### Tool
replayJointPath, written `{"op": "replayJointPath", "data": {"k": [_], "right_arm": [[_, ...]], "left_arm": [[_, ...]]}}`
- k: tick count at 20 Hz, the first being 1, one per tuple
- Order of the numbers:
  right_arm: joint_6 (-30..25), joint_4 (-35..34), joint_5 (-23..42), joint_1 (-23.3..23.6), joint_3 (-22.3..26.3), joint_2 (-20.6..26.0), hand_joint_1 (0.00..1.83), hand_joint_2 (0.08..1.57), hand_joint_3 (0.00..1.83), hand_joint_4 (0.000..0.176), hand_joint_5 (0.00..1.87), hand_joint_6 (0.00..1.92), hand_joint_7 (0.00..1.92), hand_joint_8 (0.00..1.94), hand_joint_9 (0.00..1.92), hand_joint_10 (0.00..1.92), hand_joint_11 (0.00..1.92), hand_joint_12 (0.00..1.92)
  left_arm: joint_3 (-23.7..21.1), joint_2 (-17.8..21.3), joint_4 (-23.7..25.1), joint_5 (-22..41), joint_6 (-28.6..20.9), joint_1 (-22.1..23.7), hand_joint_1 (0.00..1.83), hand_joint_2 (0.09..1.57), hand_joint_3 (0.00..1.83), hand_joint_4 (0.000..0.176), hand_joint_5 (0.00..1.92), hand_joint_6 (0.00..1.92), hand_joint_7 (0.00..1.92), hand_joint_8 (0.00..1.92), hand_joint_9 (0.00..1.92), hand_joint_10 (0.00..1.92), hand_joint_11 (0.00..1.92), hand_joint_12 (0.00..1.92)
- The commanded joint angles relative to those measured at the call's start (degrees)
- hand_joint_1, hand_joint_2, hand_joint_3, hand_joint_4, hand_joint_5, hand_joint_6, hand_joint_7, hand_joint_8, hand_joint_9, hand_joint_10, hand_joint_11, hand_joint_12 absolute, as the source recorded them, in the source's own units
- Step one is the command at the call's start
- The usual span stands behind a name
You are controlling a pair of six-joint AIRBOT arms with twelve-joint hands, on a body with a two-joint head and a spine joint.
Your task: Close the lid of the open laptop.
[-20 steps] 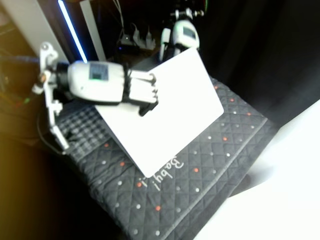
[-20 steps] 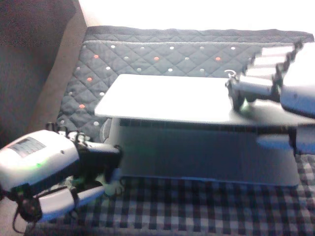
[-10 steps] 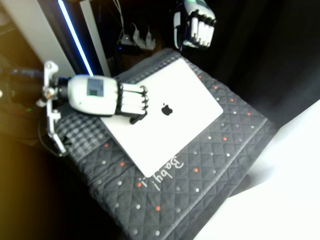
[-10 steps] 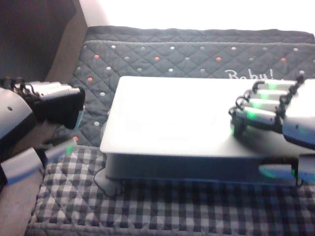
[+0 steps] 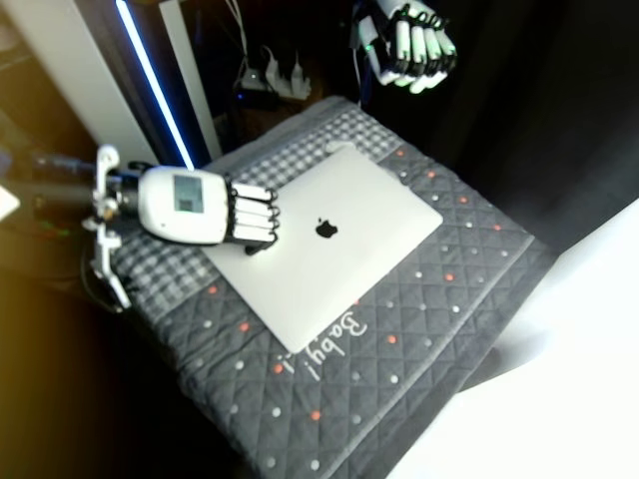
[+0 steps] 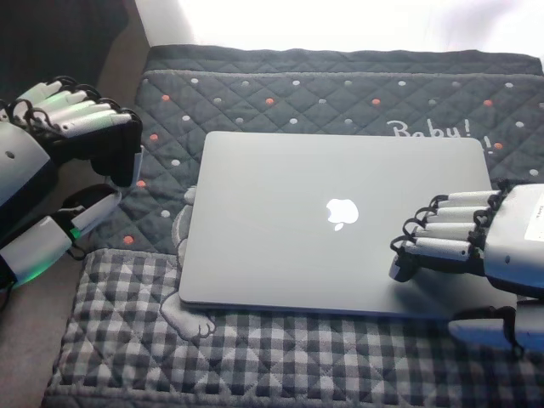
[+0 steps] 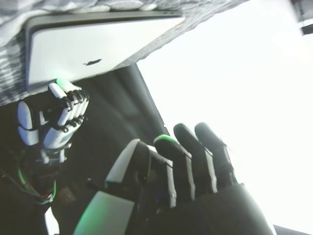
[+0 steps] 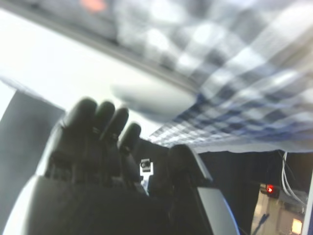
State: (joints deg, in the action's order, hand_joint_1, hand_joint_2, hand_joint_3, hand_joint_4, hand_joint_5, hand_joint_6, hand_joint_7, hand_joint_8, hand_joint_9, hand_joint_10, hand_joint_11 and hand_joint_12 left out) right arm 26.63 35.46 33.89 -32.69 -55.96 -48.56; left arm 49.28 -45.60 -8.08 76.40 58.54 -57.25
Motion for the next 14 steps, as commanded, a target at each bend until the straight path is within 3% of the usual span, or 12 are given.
{"op": "replayJointPath", "data": {"k": [1,3,4,5,6,7,8,9,10,12,13,14], "right_arm": [[1.61,-1.6,5.04,-0.02,0.81,1.07,0.32,1.44,0.0,0.0,0.0,0.73,0.03,0.92,0.01,1.0,0.01,1.44],[9.2,-7.09,8.31,0.05,3.08,4.04,0.24,1.4,0.0,0.0,0.0,0.32,0.03,0.33,0.0,0.41,0.0,1.08],[11.54,-9.1,10.11,0.17,3.84,5.11,0.31,1.4,0.0,0.009,0.01,0.24,0.12,0.2,0.01,0.5,0.0,1.13],[11.54,-10.33,11.91,0.18,3.78,5.73,0.54,1.37,0.0,0.005,0.07,0.24,0.15,0.11,0.01,0.52,0.0,1.07],[12.07,-11.68,13.16,0.19,3.74,6.33,0.46,1.36,0.0,0.031,0.01,0.05,0.03,0.02,0.0,0.2,0.0,0.65],[14.75,-13.92,14.2,0.19,4.16,6.77,0.5,1.4,0.01,0.034,0.0,0.01,0.01,0.0,0.0,0.04,0.0,0.42],[18.84,-16.9,15.4,0.19,5.14,7.11,0.52,1.42,0.01,0.044,0.0,0.0,0.0,0.0,0.0,0.01,0.0,0.31],[22.72,-19.83,17.52,0.18,6.29,7.76,0.36,1.43,0.01,0.04,0.0,0.0,0.0,0.0,0.0,0.0,0.0,0.22],[23.25,-20.67,18.58,0.18,6.51,8.14,0.36,1.43,0.01,0.04,0.0,0.0,0.0,0.0,0.0,0.0,0.0,0.22],[23.98,-23.12,20.31,0.17,6.64,9.23,0.19,1.49,0.02,0.012,0.0,0.0,0.0,0.0,0.0,0.0,0.0,0.0],[25.19,-24.38,20.31,0.14,6.78,9.55,0.19,1.49,0.02,0.012,0.0,0.0,0.0,0.0,0.0,0.0,0.0,0.0],[26.69,-25.74,20.3,0.07,7.14,9.93,0.19,1.46,0.01,0.023,0.0,0.0,0.0,0.0,0.0,0.0,0.0,0.0]], "left_arm": [[0.32,-0.04,0.08,6.93,-0.02,0.55,0.92,1.49,0.0,0.028,0.4,1.84,0.35,1.92,0.19,1.63,0.02,1.85],[0.53,-0.09,0.08,6.49,-0.02,0.63,0.92,1.5,0.0,0.012,0.33,1.87,0.41,1.9,0.21,1.47,0.1,1.69],[0.73,-0.28,0.05,6.27,-0.02,0.78,0.93,1.49,0.0,0.0,0.3,1.88,0.45,1.87,0.24,1.4,0.13,1.64],[0.91,-0.4,-0.19,6.16,-0.02,0.93,0.81,1.47,0.0,0.0,0.21,1.27,0.29,1.32,0.25,1.25,0.09,1.51],[1.07,-0.44,-0.39,6.08,-0.02,1.06,0.72,1.47,0.0,0.0,0.18,0.92,0.29,0.86,0.25,0.98,0.1,1.35],[1.14,-0.42,-0.55,6.09,-0.02,1.09,0.68,1.46,0.0,0.0,0.19,0.57,0.34,0.44,0.25,0.69,0.03,1.31],[1.17,-0.36,-0.7,6.13,-0.02,1.09,0.64,1.45,0.0,0.0,0.24,0.34,0.39,0.22,0.27,0.55,0.01,1.29],[1.24,-0.32,-0.86,6.27,-0.02,1.09,0.55,1.4,0.0,0.013,0.21,0.06,0.28,0.02,0.2,0.24,0.0,0.92],[1.29,-0.32,-1.15,6.43,-0.02,1.09,0.55,1.4,0.0,0.013,0.21,0.06,0.28,0.02,0.2,0.24,0.0,0.92],[1.57,-0.32,-2.18,7.09,-0.02,1.08,0.26,1.34,0.0,0.122,0.0,0.0,0.0,0.0,0.0,0.0,0.0,0.01],[1.7,-0.27,-2.59,7.42,-0.02,1.09,0.26,1.34,0.0,0.122,0.0,0.0,0.0,0.0,0.0,0.0,0.0,0.01],[1.73,0.05,-3.0,7.67,-0.02,1.18,0.14,1.31,0.0,0.165,0.0,0.0,0.0,0.0,0.0,0.0,0.0,0.0]]}}
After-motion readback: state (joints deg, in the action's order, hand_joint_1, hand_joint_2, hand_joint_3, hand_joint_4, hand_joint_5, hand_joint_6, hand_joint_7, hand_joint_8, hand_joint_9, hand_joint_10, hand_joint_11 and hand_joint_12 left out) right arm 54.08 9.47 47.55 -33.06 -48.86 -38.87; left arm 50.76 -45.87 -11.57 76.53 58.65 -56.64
